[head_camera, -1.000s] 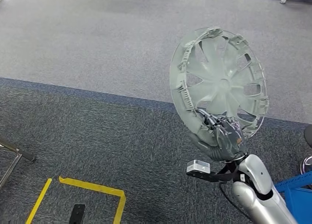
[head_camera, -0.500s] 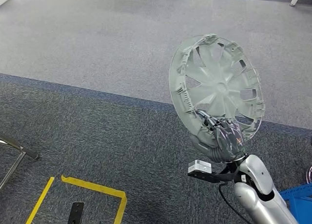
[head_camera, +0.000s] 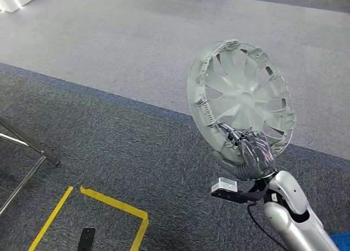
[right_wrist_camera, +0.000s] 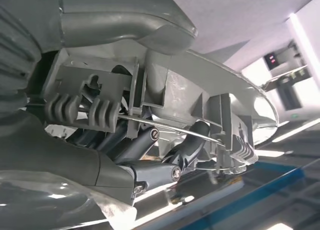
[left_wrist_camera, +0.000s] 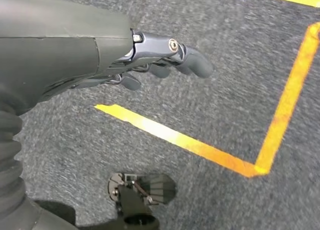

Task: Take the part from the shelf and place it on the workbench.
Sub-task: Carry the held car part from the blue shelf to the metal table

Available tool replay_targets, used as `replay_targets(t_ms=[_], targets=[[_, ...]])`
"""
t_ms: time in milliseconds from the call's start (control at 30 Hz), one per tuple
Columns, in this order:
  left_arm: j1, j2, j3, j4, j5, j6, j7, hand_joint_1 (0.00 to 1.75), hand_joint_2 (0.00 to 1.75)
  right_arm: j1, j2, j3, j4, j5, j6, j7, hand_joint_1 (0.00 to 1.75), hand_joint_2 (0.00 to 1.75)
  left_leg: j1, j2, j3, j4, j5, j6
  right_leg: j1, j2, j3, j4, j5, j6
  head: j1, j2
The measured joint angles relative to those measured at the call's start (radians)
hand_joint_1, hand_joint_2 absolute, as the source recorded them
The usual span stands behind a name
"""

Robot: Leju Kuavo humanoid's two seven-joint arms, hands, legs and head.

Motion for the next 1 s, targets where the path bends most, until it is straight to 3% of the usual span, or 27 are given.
replay_targets(t_ms=[33, 100, 167, 200, 233, 267, 333, 400, 467, 533, 600, 667, 733, 767, 800, 833, 900, 967, 1000], targets=[[0.002, 0.0, 0.0, 0.0, 0.001, 0.0, 0.0, 0.0, 1.75, -0.001, -0.001, 0.0, 0.0, 0.0, 0.001, 0.0, 1.75, 1.75, 0.002, -0.01, 0.003, -0.006, 0.003, 0.006, -0.001, -0.002, 0.002, 0.0, -0.004, 0.005, 0.0, 0.0], [0.002, 0.0, 0.0, 0.0, 0.003, 0.001, -0.001, 0.0, 1.75, -0.001, -0.005, 0.0, -0.001, -0.001, 0.002, 0.0, 1.75, 1.75, 0.008, -0.029, 0.012, -0.019, 0.01, 0.018, -0.004, 0.029, -0.012, 0.037, -0.031, 0.014, 0.003, 0.0], [0.0, 0.0, 0.0, 0.0, 0.004, 0.001, -0.001, 0.0, 1.75, 0.002, -0.012, 0.0, -0.002, -0.002, 0.003, 0.0, 1.75, 1.75, 0.011, -0.051, 0.016, -0.023, 0.013, 0.026, -0.006, 0.077, -0.069, 0.15, -0.086, 0.017, 0.009, 0.0], [-0.001, -0.001, 0.0, 0.0, 0.005, 0.0, -0.001, 0.0, 1.75, 0.003, -0.014, 0.0, -0.002, -0.002, 0.003, 0.001, 1.75, 1.75, 0.011, -0.062, 0.016, -0.022, 0.013, 0.028, -0.007, 0.089, -0.104, 0.215, -0.11, 0.018, 0.011, 0.0], [0.0, -0.001, 0.0, 0.0, 0.005, 0.0, -0.001, 0.0, 1.75, 0.005, -0.015, 0.0, -0.001, -0.002, 0.003, 0.001, 1.75, 1.75, 0.011, -0.074, 0.017, -0.022, 0.012, 0.028, -0.007, 0.095, -0.13, 0.258, -0.117, 0.02, 0.012, 0.0], [0.002, -0.002, 0.0, 0.0, 0.005, -0.001, -0.001, 0.0, 1.75, 0.005, -0.016, 0.0, -0.001, -0.002, 0.003, 0.001, 1.75, 1.75, 0.011, -0.086, 0.017, -0.02, 0.011, 0.028, -0.007, 0.097, -0.14, 0.267, -0.107, 0.022, 0.012, 0.0], [0.003, -0.002, 0.0, 0.0, 0.005, -0.001, -0.001, 0.0, 1.75, 0.006, -0.016, 0.0, -0.001, -0.002, 0.003, 0.001, 1.75, 1.75, 0.013, -0.109, 0.019, -0.014, 0.006, 0.024, -0.01, 0.107, -0.104, 0.174, -0.037, 0.023, 0.012, 0.0], [0.002, -0.002, 0.0, 0.0, 0.005, -0.001, -0.001, 0.0, 1.75, 0.005, -0.016, 0.0, -0.001, -0.002, 0.002, 0.001, 1.75, 1.75, 0.014, -0.13, 0.014, -0.003, -0.001, 0.015, -0.016, 0.14, -0.047, 0.055, 0.008, 0.023, 0.012, 0.0], [0.002, -0.001, 0.0, 0.0, 0.005, -0.001, -0.001, 0.0, 1.75, 0.007, -0.017, 0.001, -0.002, -0.001, 0.002, 0.001, 1.75, 1.75, 0.015, -0.147, 0.005, 0.005, -0.002, 0.005, -0.017, 0.159, -0.022, 0.013, 0.007, 0.019, 0.011, 0.0], [0.007, 0.0, 0.0, 0.0, 0.005, -0.001, -0.002, 0.0, 1.75, 0.006, -0.017, 0.001, -0.002, -0.002, 0.003, 0.001, 1.75, 1.75, 0.018, -0.159, 0.0, 0.006, -0.002, -0.004, -0.016, 0.145, -0.017, 0.009, 0.008, 0.009, 0.011, 0.0], [0.008, 0.0, 0.0, 0.0, 0.005, 0.0, -0.002, 0.0, 1.75, 0.005, -0.017, 0.001, -0.002, -0.002, 0.003, 0.002, 1.75, 1.75, 0.016, -0.128, -0.014, 0.038, -0.025, -0.014, -0.017, 0.125, -0.011, 0.005, 0.007, -0.003, 0.006, 0.0], [0.005, 0.0, 0.0, 0.0, 0.005, 0.0, -0.002, 0.0, 1.75, 0.005, -0.018, 0.0, -0.002, -0.002, 0.003, 0.002, 1.75, 1.75, 0.016, -0.083, -0.062, 0.144, -0.078, -0.023, -0.016, 0.101, -0.005, 0.003, 0.003, -0.013, 0.001, 0.0], [0.005, 0.0, 0.0, 0.0, 0.005, -0.001, -0.002, 0.0, 1.75, 0.005, -0.018, 0.001, -0.002, -0.001, 0.003, 0.001, 1.75, 1.75, 0.02, -0.07, -0.119, 0.258, -0.117, -0.028, -0.013, 0.077, -0.001, 0.003, -0.002, -0.018, 0.0, 0.0], [0.006, 0.0, 0.0, 0.0, 0.005, -0.002, -0.002, 0.0, 1.75, 0.005, -0.018, 0.002, -0.002, -0.001, 0.003, 0.001, 1.75, 1.75, 0.022, -0.069, -0.13, 0.277, -0.112, -0.028, -0.013, 0.066, 0.002, 0.003, -0.004, -0.019, 0.0, 0.0], [0.006, 0.0, 0.0, 0.0, 0.005, -0.003, -0.002, 0.0, 1.75, 0.005, -0.018, 0.002, -0.002, -0.001, 0.003, 0.001, 1.75, 1.75, 0.022, -0.066, -0.123, 0.258, -0.089, -0.027, -0.012, 0.055, 0.005, 0.003, -0.007, -0.018, -0.001, 0.0], [0.007, 0.0, 0.0, 0.0, 0.005, -0.003, -0.002, 0.0, 1.75, 0.006, -0.018, 0.003, -0.002, -0.001, 0.003, 0.001, 1.75, 1.75, 0.021, -0.058, -0.1, 0.205, -0.053, -0.024, -0.011, 0.043, 0.01, 0.003, -0.01, -0.017, -0.001, 0.0], [0.005, 0.0, 0.0, 0.0, 0.005, -0.004, -0.003, 0.0, 1.75, 0.005, -0.018, 0.003, -0.002, -0.001, 0.003, 0.001, 1.75, 1.75, 0.011, -0.014, -0.041, 0.078, 0.004, -0.012, -0.007, 0.022, 0.02, 0.003, -0.018, -0.012, -0.001, 0.0], [0.003, 0.0, 0.0, 0.0, 0.005, -0.004, -0.003, 0.0, 1.75, 0.005, -0.019, 0.002, -0.002, -0.001, 0.003, 0.001, 1.75, 1.75, 0.0, 0.016, -0.015, 0.017, 0.013, -0.002, -0.002, 0.002, 0.024, 0.003, -0.024, -0.005, 0.0, 0.0], [0.003, 0.0, 0.0, 0.0, 0.005, -0.004, -0.004, 0.0, 1.75, 0.005, -0.019, 0.002, -0.002, -0.001, 0.003, 0.001, 1.75, 1.75, -0.002, 0.01, -0.015, 0.011, 0.01, 0.002, 0.0, -0.009, 0.026, 0.001, -0.025, -0.001, -0.001, 0.0]])
